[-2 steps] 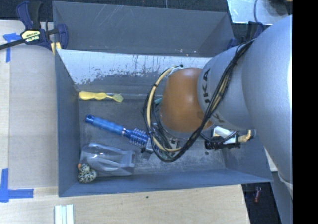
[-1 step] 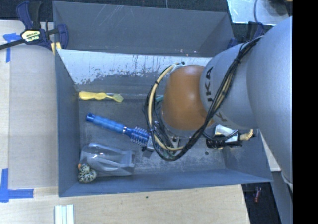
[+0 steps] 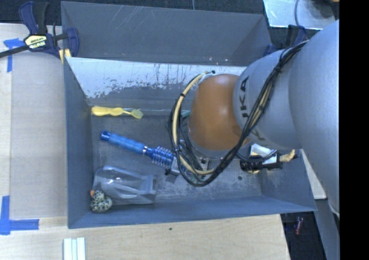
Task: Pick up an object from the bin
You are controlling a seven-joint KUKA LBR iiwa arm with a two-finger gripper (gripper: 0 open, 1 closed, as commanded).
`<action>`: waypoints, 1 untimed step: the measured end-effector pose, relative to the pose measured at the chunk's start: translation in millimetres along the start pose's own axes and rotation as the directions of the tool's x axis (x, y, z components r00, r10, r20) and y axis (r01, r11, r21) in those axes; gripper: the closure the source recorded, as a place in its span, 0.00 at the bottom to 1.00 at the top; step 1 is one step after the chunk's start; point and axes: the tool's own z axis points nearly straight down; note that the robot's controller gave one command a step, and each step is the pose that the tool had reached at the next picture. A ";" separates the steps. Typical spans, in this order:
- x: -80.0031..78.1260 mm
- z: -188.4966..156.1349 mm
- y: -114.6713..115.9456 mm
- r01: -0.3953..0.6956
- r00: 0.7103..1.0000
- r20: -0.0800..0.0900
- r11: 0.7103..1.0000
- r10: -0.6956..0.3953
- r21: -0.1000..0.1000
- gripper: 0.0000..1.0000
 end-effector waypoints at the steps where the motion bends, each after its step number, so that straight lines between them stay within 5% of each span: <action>1: 0.6 -12.9 -0.8 0.001 1.000 -0.004 1.000 -0.001 0.002 1.00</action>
Offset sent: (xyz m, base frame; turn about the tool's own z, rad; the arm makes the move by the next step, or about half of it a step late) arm -0.0009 -0.0001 0.0184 -0.0008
